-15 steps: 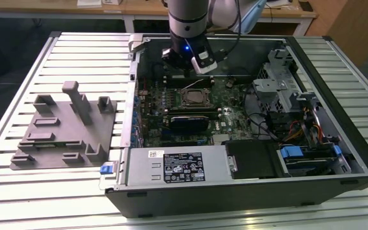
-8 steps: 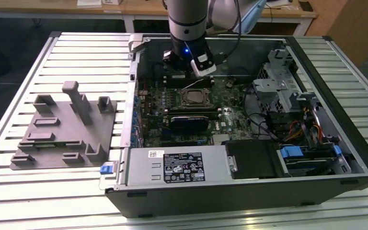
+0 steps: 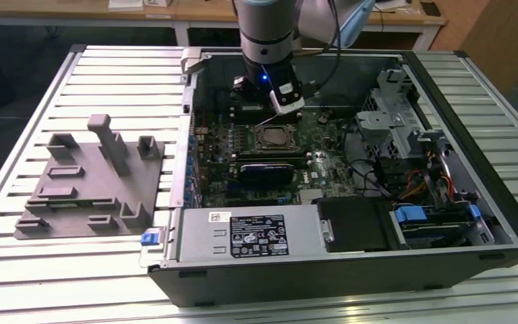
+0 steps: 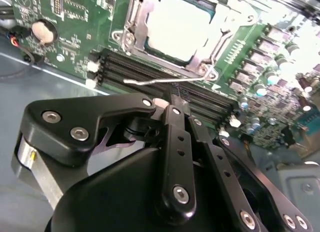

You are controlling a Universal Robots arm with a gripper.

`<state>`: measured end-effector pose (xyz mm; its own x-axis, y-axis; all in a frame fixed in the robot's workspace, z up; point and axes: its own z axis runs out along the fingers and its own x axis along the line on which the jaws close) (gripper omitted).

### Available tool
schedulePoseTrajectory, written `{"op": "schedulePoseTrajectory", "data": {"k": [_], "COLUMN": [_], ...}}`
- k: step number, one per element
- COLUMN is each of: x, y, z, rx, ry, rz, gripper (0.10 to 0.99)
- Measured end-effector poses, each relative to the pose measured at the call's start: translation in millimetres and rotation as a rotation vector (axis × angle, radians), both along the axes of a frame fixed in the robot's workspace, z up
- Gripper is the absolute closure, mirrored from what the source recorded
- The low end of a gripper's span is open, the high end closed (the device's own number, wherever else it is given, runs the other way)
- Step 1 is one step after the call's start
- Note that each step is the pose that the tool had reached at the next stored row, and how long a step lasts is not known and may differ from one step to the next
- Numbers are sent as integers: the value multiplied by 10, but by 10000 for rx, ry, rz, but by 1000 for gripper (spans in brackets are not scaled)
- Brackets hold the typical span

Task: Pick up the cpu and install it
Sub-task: 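Install the first cpu locking lever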

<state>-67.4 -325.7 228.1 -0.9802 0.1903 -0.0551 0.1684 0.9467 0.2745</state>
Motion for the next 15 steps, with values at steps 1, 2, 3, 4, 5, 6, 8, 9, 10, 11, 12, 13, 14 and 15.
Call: {"op": "schedulePoseTrajectory", "data": {"k": [1,2,3,4,5,6,8,9,10,11,12,13,14,15], "x": [17,34,52,69,88,105,127,129,131,131,131,132,131,131], "y": [0,0,0,0,0,0,0,0,0,1,1,2,1,1], "z": [-11,-21,-30,-38,-46,-52,-63,-65,-68,-73,-81,-88,-93,-98], "rx": [1,0,1,0,-1,-2,0,-1,-1,1,1,2,-1,-1], "ry": [-1,0,0,0,1,1,1,1,1,-4,-24,-59,-104,-155], "rz": [-24,-47,-67,-87,-108,-126,-151,-153,-155,-155,-155,-154,-154,-154], "gripper": [980,980,980,980,980,980,980,980,980,980,980,980,980,980]}}
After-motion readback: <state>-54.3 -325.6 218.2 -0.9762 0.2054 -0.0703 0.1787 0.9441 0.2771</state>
